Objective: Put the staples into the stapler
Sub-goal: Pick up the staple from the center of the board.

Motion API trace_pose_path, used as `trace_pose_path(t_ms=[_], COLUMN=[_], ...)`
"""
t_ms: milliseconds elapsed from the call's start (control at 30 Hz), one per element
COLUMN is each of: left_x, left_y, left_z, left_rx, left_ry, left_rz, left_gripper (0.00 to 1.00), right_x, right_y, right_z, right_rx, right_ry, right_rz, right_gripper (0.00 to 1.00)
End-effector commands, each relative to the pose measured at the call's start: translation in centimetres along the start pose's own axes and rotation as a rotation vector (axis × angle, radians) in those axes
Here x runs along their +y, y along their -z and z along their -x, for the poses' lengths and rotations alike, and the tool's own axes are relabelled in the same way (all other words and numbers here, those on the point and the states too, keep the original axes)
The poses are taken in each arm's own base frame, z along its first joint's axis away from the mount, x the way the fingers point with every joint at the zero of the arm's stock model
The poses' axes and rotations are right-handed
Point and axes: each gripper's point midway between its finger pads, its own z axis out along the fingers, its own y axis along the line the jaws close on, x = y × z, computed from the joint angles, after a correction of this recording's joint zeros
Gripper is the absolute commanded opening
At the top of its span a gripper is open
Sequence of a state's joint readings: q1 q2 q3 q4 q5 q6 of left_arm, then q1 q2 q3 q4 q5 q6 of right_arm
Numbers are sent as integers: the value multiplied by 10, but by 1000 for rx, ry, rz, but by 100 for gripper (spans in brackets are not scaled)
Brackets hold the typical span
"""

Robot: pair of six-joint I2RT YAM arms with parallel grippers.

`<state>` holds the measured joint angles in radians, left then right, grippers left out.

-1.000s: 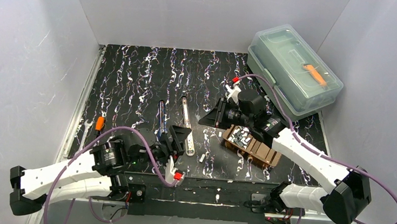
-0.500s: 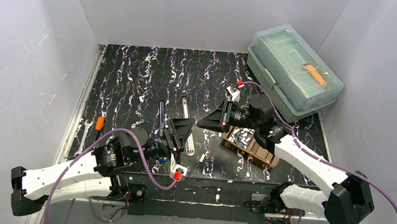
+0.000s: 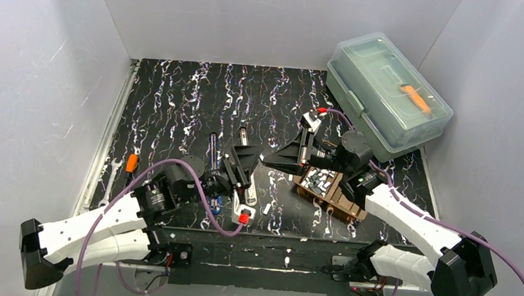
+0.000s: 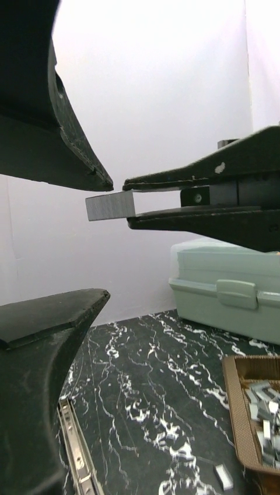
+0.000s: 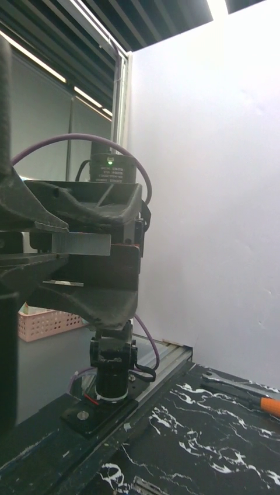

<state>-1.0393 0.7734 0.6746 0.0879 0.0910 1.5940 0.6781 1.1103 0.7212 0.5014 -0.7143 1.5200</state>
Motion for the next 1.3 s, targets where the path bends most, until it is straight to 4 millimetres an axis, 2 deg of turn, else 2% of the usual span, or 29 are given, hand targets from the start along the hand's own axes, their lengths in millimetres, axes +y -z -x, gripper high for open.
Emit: trace_pose_path(t_ms=[0, 167, 367, 533, 800, 933, 1033, 1133, 1267], left_x=[44, 52, 57, 55, 48, 48, 46, 37, 17], left_y=[2, 2, 5, 6, 7, 0, 1, 3, 8], left_z=[-1, 4, 12, 14, 11, 13, 13, 15, 17], left_rx=[-20, -48, -87, -97, -82, -101, -101, -105, -108], left_ry=[-8, -12, -11, -8, 25, 43, 66, 91, 142], left_rz=[113, 126, 141, 134, 90, 70, 58, 18, -56], left_gripper=[59, 55, 46, 37, 18, 13, 12, 10, 6], right_x=[20, 19, 19, 17, 11, 8, 8, 8, 3], right_y=[8, 7, 5, 2, 2, 0, 1, 2, 9], right_z=[-8, -6, -2, 1, 2, 2, 2, 1, 14], right_rx=[18, 12, -3, -9, -14, -9, -10, -6, -35], right_ry=[36, 35, 40, 27, 8, 7, 11, 27, 88], right_rz=[72, 74, 80, 93, 80, 80, 81, 64, -35], right_gripper=[5, 4, 4, 3, 4, 6, 14, 41, 60])
